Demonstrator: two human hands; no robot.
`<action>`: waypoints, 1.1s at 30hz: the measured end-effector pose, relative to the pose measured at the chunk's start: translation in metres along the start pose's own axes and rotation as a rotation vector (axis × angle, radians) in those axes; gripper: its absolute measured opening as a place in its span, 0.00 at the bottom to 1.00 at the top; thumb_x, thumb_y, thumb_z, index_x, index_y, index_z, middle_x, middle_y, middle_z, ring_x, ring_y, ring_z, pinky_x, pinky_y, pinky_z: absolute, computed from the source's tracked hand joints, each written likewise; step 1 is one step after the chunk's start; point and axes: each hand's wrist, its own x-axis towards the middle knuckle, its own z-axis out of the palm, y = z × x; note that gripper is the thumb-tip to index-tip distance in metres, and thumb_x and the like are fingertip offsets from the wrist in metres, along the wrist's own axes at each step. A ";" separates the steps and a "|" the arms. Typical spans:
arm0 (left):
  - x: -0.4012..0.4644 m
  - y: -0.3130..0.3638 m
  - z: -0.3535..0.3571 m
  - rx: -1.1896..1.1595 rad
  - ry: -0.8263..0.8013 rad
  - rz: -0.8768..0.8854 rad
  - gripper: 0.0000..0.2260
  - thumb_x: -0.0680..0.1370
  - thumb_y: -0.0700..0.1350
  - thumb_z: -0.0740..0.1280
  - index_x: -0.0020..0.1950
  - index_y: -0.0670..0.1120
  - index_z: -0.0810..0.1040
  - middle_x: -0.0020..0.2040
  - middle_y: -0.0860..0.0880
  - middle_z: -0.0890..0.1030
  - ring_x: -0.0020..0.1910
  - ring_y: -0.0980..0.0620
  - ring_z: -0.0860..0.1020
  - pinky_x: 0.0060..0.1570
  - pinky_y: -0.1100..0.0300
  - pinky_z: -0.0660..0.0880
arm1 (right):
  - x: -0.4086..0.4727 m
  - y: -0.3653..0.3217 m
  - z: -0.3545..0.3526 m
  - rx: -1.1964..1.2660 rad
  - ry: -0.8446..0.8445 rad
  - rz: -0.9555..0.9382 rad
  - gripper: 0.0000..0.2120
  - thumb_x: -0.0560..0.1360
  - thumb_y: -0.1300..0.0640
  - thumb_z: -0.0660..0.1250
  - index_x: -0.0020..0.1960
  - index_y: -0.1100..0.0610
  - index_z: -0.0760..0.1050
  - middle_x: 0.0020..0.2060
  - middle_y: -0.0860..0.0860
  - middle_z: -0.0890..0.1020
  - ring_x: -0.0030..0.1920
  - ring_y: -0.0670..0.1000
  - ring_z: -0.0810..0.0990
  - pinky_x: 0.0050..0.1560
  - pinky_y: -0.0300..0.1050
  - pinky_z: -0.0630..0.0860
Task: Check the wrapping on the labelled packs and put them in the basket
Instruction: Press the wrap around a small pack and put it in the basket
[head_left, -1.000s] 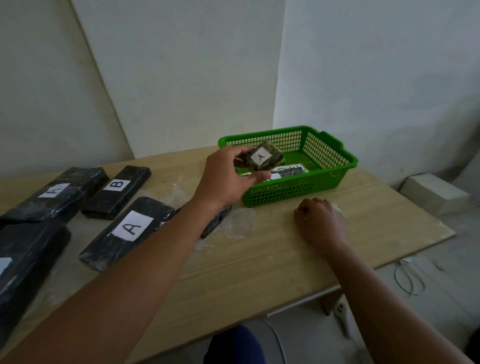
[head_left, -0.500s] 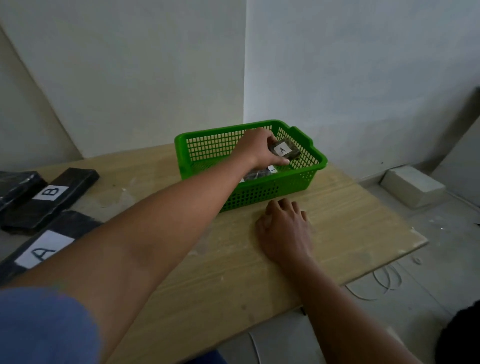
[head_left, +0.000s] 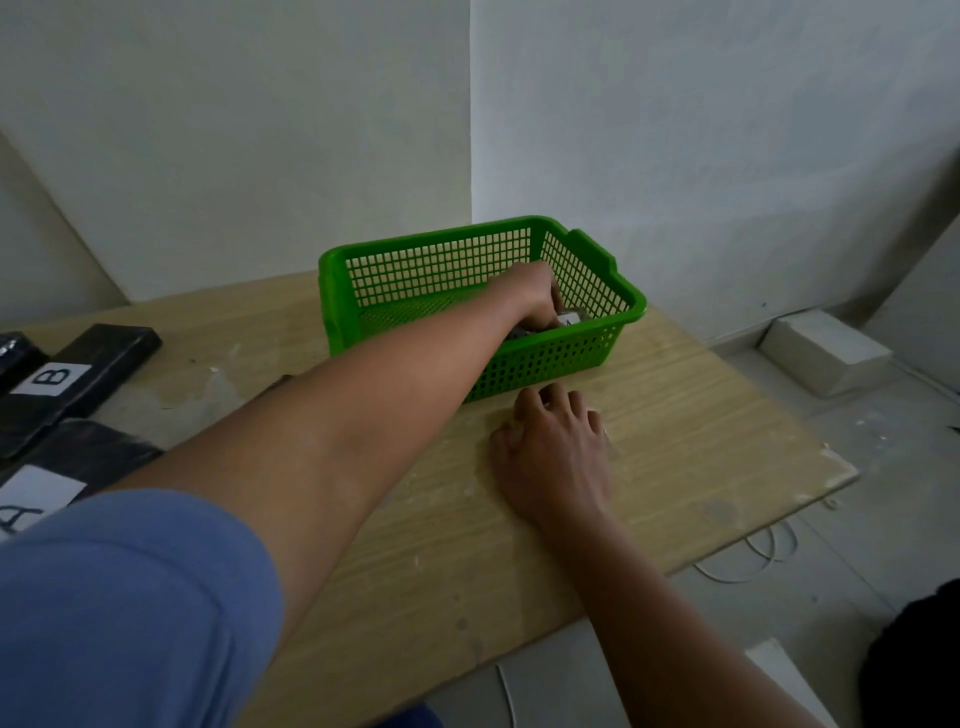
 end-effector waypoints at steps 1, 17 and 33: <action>0.000 0.000 0.001 -0.009 -0.004 0.001 0.13 0.77 0.46 0.77 0.61 0.49 0.86 0.62 0.47 0.85 0.59 0.46 0.83 0.60 0.51 0.82 | 0.000 0.000 0.000 -0.002 -0.001 -0.001 0.19 0.81 0.42 0.59 0.65 0.52 0.74 0.63 0.55 0.77 0.65 0.59 0.73 0.67 0.58 0.71; -0.003 0.002 0.004 -0.113 -0.023 0.020 0.14 0.79 0.53 0.74 0.61 0.48 0.86 0.61 0.48 0.85 0.59 0.47 0.82 0.58 0.53 0.79 | 0.000 0.001 0.001 -0.005 0.001 -0.007 0.19 0.81 0.43 0.58 0.66 0.51 0.73 0.64 0.54 0.76 0.66 0.58 0.72 0.69 0.58 0.70; -0.149 -0.076 -0.064 -0.255 0.518 0.116 0.06 0.80 0.46 0.73 0.54 0.46 0.88 0.51 0.49 0.87 0.46 0.57 0.80 0.47 0.72 0.73 | -0.010 -0.013 -0.010 -0.015 -0.019 0.036 0.18 0.81 0.44 0.61 0.64 0.54 0.76 0.63 0.57 0.78 0.66 0.60 0.74 0.68 0.59 0.71</action>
